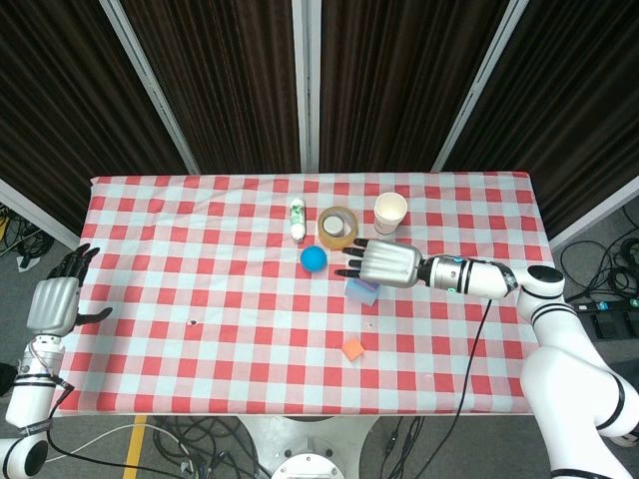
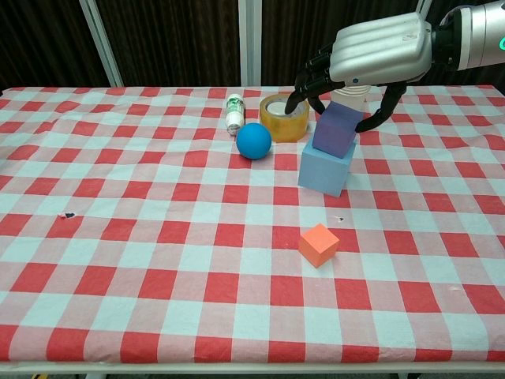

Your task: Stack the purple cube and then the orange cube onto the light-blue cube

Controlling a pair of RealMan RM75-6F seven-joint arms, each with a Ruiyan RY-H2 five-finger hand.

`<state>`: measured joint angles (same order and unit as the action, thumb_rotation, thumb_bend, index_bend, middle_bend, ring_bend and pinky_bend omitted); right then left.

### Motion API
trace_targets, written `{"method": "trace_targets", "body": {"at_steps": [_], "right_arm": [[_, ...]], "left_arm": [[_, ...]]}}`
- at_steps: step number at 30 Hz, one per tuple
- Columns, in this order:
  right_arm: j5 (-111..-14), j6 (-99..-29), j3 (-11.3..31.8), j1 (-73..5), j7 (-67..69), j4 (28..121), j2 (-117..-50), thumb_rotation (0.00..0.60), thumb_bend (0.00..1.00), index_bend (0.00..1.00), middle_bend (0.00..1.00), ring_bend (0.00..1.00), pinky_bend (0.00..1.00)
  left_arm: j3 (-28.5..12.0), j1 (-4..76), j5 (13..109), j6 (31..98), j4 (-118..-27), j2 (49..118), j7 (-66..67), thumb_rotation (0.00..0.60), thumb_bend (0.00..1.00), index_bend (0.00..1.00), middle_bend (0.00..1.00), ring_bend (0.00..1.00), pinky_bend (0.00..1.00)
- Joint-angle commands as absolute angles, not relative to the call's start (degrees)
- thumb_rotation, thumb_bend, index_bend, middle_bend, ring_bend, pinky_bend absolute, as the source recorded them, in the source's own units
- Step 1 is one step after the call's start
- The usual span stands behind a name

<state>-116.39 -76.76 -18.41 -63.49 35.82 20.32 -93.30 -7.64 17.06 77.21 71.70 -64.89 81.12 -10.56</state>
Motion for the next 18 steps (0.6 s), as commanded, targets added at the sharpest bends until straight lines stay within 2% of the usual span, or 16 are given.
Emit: {"method": "trace_targets", "body": {"at_steps": [1,18], "right_arm": [[-116.32,-76.74,-18.59,-63.52,35.96,20.19,-93.39,0.600,0.14,0.16,0.44,0.16,0.28],[-115.58,-75.11,-19.38,-64.34,36.67,18.41,-94.75,0.600,0.10,0.13,0.40,0.16,0.29]], "left_arm": [[-7.61,17.07,77.22,71.60,-64.82,81.16,-10.60,0.600,0.11,0.16,0.17,0.13,0.25],[-7.95,17.36,76.66,70.87,-64.35,81.46,-10.62,0.600,0.11,0.16,0.17,0.13,0.25]]}}
